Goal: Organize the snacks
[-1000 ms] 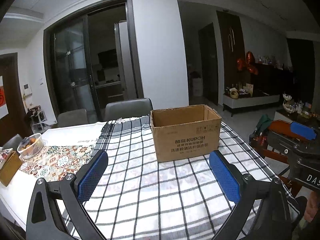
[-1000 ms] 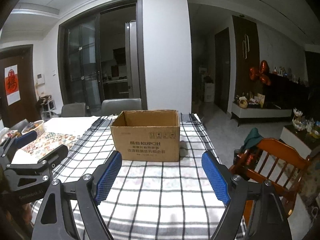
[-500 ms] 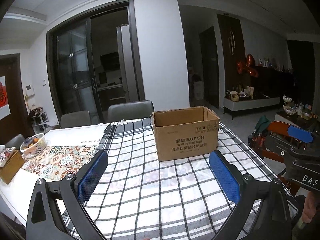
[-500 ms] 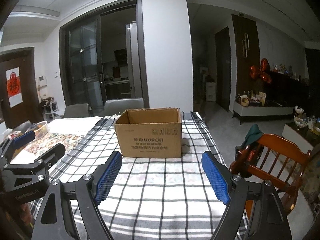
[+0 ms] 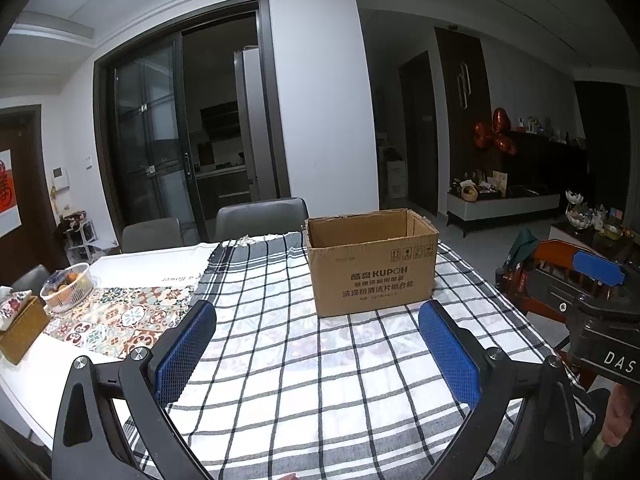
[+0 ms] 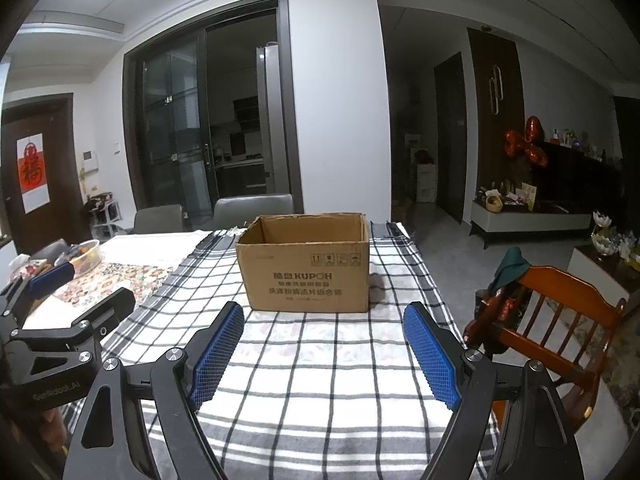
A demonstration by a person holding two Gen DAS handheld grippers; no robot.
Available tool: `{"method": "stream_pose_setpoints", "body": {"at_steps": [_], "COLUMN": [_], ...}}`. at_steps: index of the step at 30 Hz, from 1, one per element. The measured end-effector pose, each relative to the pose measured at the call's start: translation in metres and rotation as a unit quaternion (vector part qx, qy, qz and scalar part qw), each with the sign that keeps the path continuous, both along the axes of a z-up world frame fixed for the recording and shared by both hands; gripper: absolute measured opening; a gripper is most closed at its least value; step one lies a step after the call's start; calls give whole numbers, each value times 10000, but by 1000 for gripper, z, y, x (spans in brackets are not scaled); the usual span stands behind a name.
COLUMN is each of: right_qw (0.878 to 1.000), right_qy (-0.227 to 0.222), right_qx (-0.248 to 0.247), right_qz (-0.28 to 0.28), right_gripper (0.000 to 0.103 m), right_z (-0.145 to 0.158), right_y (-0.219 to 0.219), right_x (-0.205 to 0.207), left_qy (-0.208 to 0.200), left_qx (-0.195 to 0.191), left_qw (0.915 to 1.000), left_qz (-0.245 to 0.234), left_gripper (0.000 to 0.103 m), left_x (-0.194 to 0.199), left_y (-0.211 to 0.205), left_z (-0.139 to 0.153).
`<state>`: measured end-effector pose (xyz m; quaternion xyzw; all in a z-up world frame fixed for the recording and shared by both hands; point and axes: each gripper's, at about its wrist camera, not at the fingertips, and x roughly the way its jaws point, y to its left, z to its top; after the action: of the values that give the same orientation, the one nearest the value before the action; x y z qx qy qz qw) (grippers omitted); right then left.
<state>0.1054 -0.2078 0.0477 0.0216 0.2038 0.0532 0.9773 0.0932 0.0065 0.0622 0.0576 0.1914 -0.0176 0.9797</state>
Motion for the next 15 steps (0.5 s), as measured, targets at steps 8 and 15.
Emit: {"method": "stream_pose_setpoints", "body": {"at_steps": [8, 15], "right_qw": [10000, 10000], "right_qy": [2, 19], "right_qx": [36, 20], "right_qz": [26, 60], "right_gripper": [82, 82], "right_z": [-2, -4], "right_y": [0, 2], "right_x": [-3, -4], "left_qy": [-4, -1], "left_qx": [-1, 3], "left_qw": [10000, 10000], "left_qz": [10, 45], "left_gripper": [103, 103], "left_x": [-2, -4], "left_y": [1, 2], "left_z": [0, -1]}}
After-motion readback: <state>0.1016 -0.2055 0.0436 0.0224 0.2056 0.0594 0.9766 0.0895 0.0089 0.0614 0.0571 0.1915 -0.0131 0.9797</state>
